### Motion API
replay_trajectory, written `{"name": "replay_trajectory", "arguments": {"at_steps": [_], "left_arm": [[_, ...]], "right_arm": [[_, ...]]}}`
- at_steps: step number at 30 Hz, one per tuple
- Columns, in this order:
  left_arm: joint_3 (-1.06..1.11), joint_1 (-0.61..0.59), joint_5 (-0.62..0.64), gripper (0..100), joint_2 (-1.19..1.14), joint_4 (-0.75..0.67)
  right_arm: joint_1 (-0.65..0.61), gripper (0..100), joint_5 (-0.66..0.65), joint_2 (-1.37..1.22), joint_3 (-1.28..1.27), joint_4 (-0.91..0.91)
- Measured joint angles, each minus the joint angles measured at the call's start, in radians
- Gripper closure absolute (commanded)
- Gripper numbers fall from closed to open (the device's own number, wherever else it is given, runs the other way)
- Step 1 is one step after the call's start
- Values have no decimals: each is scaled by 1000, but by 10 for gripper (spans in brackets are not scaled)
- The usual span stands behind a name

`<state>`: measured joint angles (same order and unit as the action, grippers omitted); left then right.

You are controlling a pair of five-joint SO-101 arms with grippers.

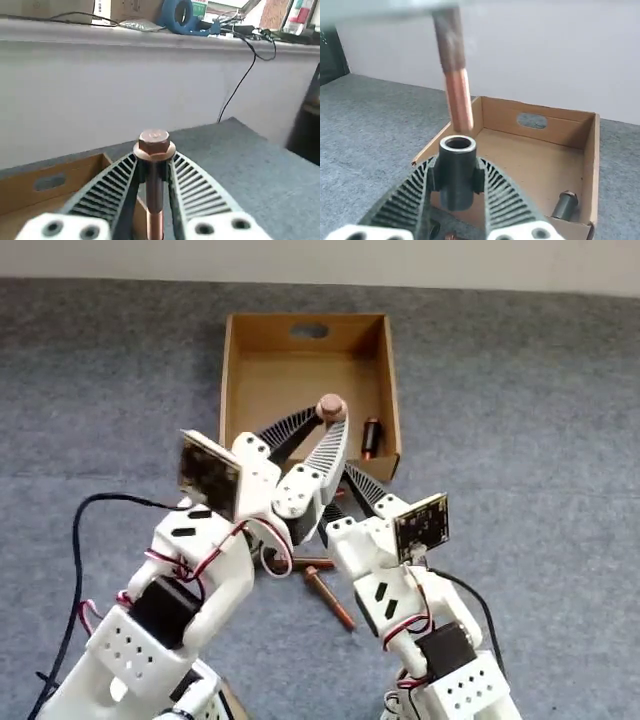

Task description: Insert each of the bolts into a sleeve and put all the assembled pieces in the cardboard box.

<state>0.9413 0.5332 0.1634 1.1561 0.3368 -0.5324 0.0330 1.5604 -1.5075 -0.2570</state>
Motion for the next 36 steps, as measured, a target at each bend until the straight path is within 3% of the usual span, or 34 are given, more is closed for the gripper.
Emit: {"name": "replay_trajectory", "arguments": {"at_steps": [6,14,36], "left_arm": [[-11,0,18,990,-6,87],[-11,-78,18,990,-6,89],[-9,-77,18,990,-8,61]], "right_arm": [[0,993,0,0,0,0],[0,993,0,0,0,0],[0,993,0,0,0,0]]}}
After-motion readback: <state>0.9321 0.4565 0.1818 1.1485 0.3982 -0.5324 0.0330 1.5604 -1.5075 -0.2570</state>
